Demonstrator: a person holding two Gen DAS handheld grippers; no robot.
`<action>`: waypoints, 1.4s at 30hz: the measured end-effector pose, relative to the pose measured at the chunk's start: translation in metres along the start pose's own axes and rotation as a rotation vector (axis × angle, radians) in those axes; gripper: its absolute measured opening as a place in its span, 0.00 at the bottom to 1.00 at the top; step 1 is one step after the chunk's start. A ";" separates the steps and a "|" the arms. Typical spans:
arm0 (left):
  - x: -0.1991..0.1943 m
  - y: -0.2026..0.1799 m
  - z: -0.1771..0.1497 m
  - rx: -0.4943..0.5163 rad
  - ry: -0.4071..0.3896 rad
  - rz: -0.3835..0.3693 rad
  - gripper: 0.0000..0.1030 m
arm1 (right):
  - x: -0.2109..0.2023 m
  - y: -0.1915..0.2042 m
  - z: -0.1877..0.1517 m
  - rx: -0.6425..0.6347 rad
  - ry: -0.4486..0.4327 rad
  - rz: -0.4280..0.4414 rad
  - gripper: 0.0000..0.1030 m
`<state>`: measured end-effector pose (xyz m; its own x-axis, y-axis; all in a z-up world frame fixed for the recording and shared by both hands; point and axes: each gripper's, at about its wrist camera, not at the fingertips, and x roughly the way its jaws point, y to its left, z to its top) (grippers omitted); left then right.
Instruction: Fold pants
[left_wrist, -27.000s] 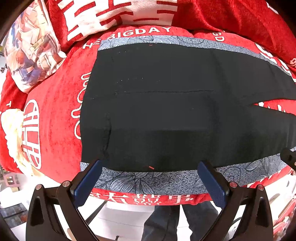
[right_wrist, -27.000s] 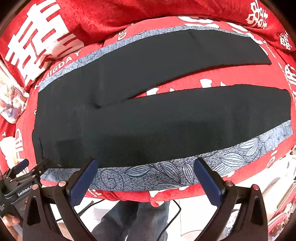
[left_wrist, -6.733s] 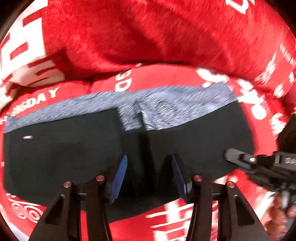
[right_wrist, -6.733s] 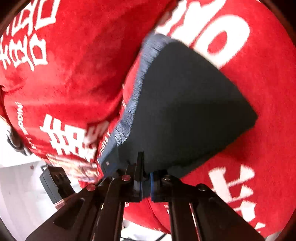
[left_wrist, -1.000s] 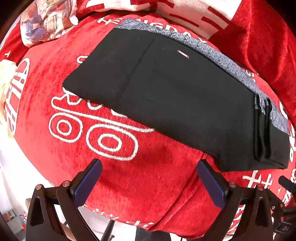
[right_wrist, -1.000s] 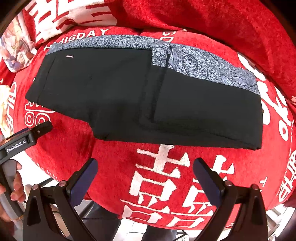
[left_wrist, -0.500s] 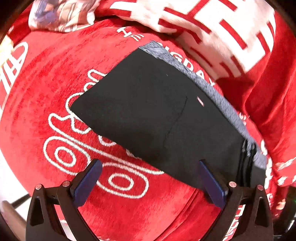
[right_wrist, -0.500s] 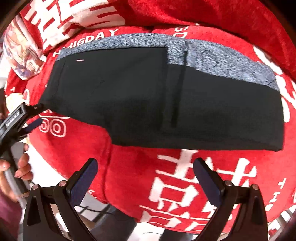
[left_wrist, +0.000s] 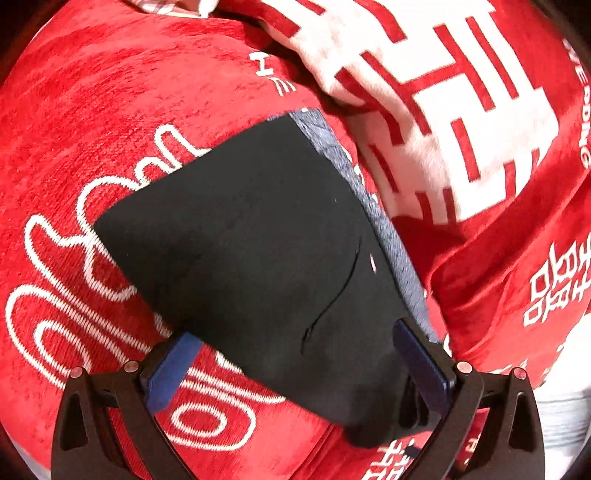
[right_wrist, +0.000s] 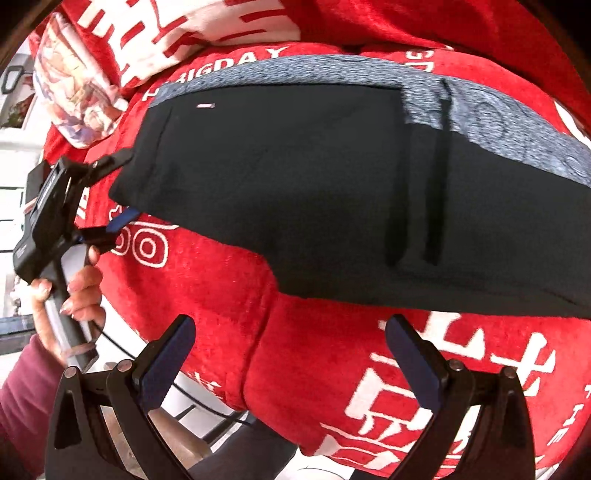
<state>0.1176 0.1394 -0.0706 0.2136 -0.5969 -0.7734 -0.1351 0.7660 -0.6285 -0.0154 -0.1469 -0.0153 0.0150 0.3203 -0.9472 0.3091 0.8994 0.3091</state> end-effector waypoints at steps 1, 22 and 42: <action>0.001 0.001 0.002 -0.012 -0.016 -0.010 1.00 | 0.001 0.001 0.000 -0.005 0.001 0.004 0.99; 0.017 -0.053 -0.001 0.301 -0.094 0.435 0.38 | -0.057 0.003 0.091 -0.037 -0.136 0.068 0.99; 0.038 -0.119 -0.081 1.049 -0.280 0.788 0.36 | 0.039 0.210 0.209 -0.421 0.321 0.192 0.97</action>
<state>0.0632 0.0062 -0.0326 0.6292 0.0572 -0.7752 0.4608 0.7757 0.4312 0.2484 -0.0073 -0.0053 -0.2766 0.5051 -0.8175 -0.0775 0.8362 0.5429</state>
